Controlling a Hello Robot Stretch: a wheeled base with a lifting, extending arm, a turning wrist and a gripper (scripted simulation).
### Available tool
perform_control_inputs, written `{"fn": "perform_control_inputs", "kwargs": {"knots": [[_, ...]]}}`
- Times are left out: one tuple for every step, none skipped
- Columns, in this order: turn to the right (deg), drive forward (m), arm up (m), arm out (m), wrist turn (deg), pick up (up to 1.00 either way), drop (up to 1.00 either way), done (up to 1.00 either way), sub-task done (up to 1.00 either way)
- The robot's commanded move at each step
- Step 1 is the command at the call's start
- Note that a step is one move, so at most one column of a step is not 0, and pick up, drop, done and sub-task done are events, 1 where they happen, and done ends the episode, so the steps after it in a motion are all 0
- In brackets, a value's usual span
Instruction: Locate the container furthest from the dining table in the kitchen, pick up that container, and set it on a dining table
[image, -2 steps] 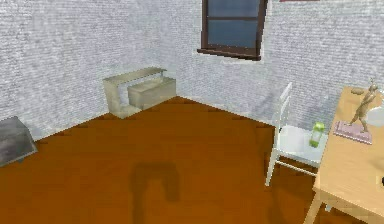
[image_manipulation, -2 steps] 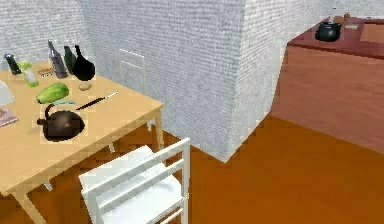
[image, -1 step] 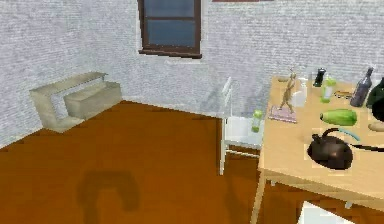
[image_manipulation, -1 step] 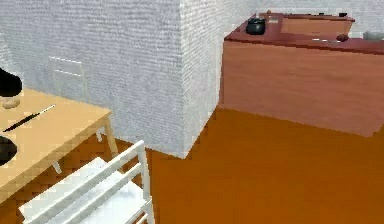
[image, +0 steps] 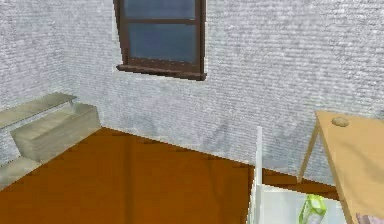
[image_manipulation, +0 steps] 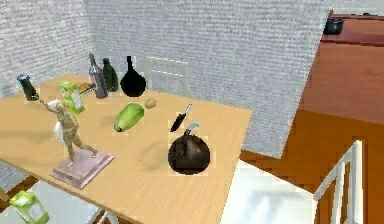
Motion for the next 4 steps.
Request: {"fn": "perform_control_inputs", "kwargs": {"knots": [[45.0,0.00,0.00,0.00,0.0,0.00,0.00,0.00,0.00],[-45.0,0.00,0.00,0.00,0.0,0.00,0.00,0.00,0.00],[-45.0,0.00,0.00,0.00,0.0,0.00,0.00,0.00,0.00],[-45.0,0.00,0.00,0.00,0.0,0.00,0.00,0.00,0.00]]}}
